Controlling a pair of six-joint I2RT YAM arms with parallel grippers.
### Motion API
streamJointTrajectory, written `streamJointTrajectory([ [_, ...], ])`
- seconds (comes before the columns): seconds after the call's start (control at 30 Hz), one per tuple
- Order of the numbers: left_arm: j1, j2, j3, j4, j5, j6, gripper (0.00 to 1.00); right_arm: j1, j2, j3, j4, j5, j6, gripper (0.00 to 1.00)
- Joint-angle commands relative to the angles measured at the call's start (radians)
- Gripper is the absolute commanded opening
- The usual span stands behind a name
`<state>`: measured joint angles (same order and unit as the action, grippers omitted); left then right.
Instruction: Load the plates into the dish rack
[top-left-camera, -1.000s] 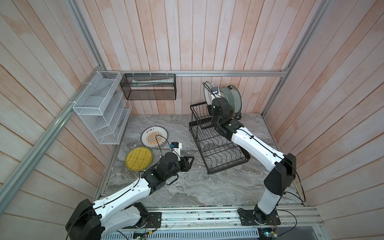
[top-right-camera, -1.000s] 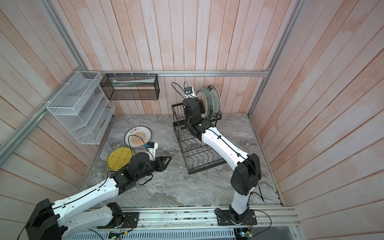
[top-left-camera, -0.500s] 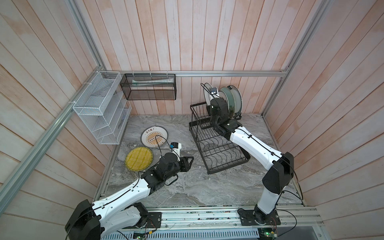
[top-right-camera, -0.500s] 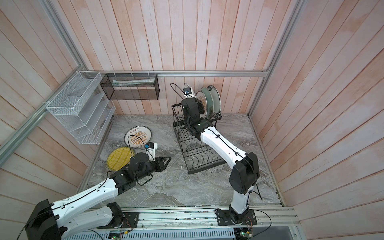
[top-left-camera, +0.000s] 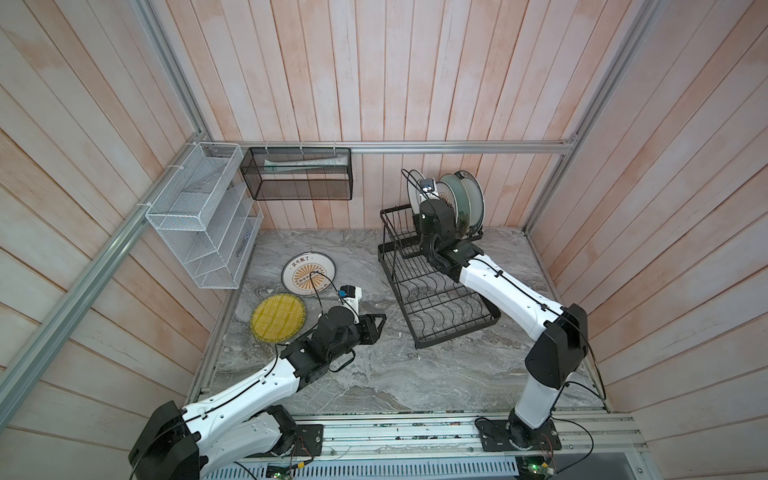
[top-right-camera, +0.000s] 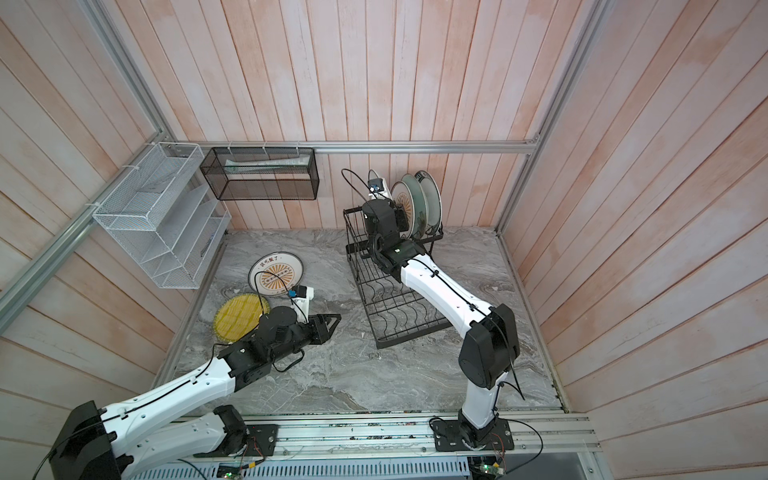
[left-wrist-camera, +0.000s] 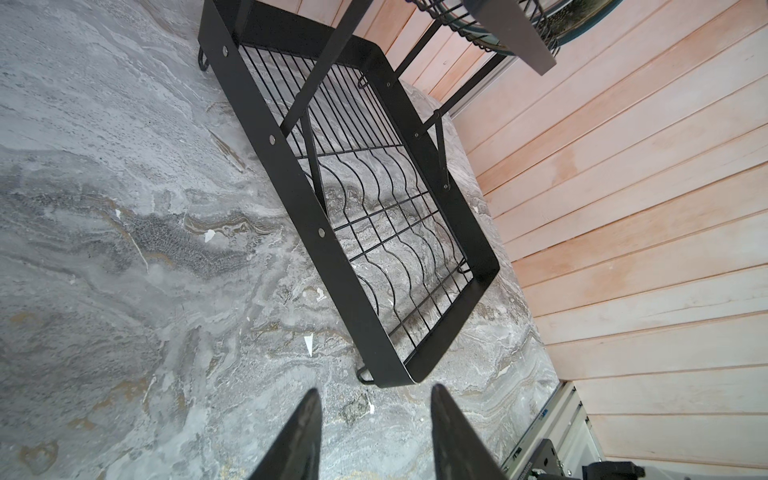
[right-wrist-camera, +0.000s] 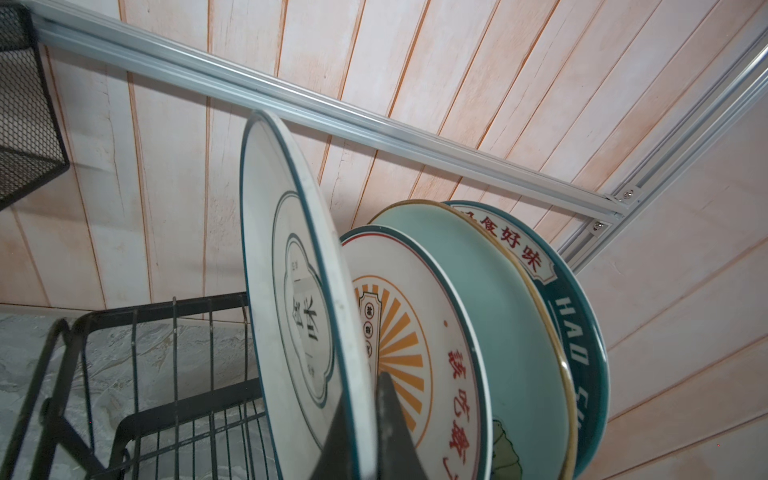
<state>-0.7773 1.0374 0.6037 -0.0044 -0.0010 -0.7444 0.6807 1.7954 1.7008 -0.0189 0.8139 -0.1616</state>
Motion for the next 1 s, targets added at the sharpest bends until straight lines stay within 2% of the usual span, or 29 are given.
streamJointTrajectory([
  [0.0,0.006,-0.012,-0.013,0.0,-0.011,0.01,0.44,0.002,-0.056,-0.02,0.032,0.022,0.033,0.0],
  [0.47,0.006,-0.019,-0.014,0.001,-0.005,0.002,0.44,0.002,-0.119,-0.114,0.019,0.0,0.096,0.0],
  [0.97,0.007,-0.038,-0.02,-0.003,-0.01,0.0,0.45,0.002,-0.111,-0.12,-0.018,-0.012,0.123,0.0],
])
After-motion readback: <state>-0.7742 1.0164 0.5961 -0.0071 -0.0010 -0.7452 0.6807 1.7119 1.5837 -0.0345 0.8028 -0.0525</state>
